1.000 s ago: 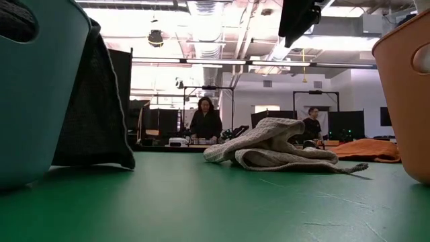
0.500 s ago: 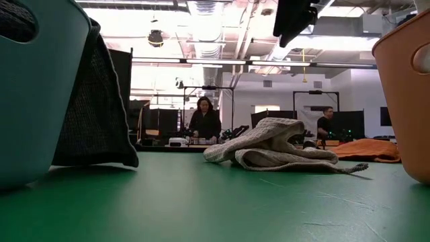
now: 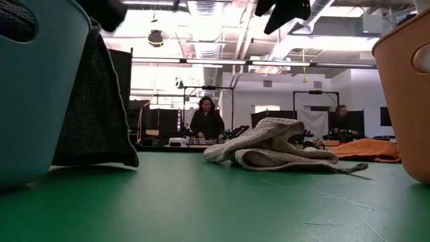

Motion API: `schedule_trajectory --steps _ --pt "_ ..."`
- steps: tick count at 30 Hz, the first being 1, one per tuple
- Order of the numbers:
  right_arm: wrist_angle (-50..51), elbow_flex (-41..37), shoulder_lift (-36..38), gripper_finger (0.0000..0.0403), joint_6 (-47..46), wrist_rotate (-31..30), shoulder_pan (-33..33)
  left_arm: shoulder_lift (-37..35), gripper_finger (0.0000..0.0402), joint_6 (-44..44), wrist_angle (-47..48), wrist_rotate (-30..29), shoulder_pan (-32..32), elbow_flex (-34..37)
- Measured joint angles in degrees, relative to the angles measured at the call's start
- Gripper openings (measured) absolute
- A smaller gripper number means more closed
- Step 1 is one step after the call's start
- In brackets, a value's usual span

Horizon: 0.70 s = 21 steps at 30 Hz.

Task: Sort towels by color in basket
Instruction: Put the gray towel into the green bin

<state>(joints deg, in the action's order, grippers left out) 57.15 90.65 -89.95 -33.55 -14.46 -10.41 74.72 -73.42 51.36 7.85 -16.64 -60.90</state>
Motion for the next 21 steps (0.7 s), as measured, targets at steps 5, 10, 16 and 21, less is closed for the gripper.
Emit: schedule_trajectory --steps 5,10,16,21 --pt "0.89 0.00 0.00 0.0265 -1.65 -0.26 -1.44 0.00 0.0251 0.64 -9.89 9.56 4.23 7.94" --pt "0.96 0.00 -0.02 0.0265 -2.49 -0.42 -2.01 0.00 0.0251 -0.34 -19.53 12.94 5.20 12.06" --pt "1.05 0.00 -0.04 0.0265 -2.38 -0.98 -1.80 0.38 0.0195 -0.99 -25.59 13.13 4.99 13.27" --pt "1.21 0.00 -0.07 0.0265 -1.89 -2.52 -1.82 -0.42 0.0056 1.73 -25.86 14.31 4.89 12.89"
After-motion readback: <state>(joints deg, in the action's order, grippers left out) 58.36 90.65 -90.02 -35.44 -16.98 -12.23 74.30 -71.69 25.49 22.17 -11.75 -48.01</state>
